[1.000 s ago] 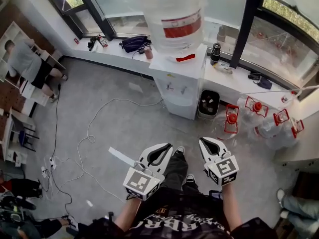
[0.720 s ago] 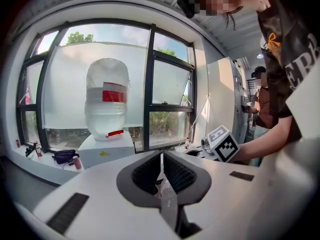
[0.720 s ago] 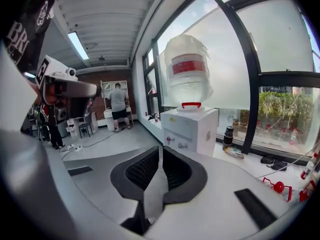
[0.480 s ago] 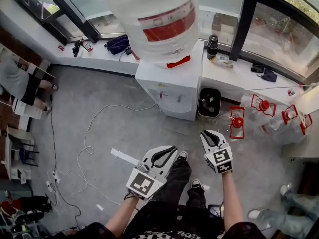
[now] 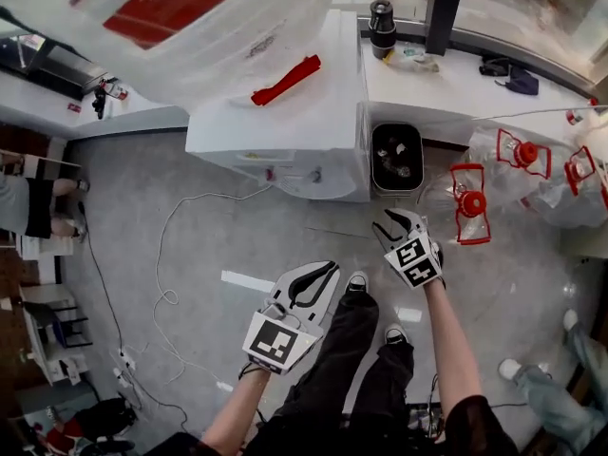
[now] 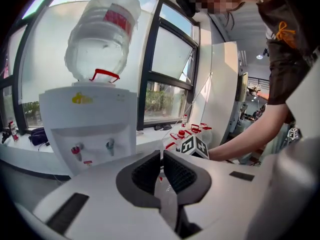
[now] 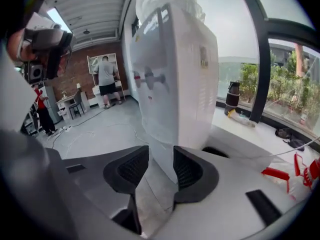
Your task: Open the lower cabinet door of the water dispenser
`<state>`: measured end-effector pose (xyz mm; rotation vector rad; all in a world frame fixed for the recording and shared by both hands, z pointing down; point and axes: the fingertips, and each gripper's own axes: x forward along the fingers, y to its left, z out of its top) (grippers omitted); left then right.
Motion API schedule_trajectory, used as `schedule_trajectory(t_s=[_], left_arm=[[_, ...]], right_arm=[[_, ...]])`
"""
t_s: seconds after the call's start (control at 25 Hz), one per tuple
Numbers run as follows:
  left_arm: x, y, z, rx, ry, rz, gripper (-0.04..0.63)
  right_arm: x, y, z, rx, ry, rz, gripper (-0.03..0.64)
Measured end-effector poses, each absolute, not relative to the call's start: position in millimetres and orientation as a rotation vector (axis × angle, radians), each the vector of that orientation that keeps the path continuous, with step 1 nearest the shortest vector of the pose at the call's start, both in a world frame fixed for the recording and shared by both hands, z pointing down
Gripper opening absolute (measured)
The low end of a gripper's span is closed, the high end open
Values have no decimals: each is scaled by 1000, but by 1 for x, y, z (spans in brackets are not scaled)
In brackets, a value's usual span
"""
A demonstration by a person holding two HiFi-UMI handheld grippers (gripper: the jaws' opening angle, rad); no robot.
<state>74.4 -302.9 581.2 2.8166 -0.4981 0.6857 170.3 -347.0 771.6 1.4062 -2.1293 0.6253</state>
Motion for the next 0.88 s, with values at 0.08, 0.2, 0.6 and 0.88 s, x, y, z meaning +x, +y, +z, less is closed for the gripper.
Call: schedule_trajectory(t_s=[0.08, 0.2, 0.6, 0.88], left_arm=[[80, -317, 610, 2816, -489, 701, 26], [83, -337, 651, 2808, -482, 763, 26], [84, -377, 737, 2786, -510, 885, 26], [79, -374, 756, 2785, -489, 861, 26]], right_arm=[[175, -360, 809, 1386, -2120, 631, 172], [176, -379, 855, 1383, -2127, 651, 176], [178, -435, 954, 1343, -2097, 607, 245], [178, -460, 969, 1342, -2062, 572, 245]])
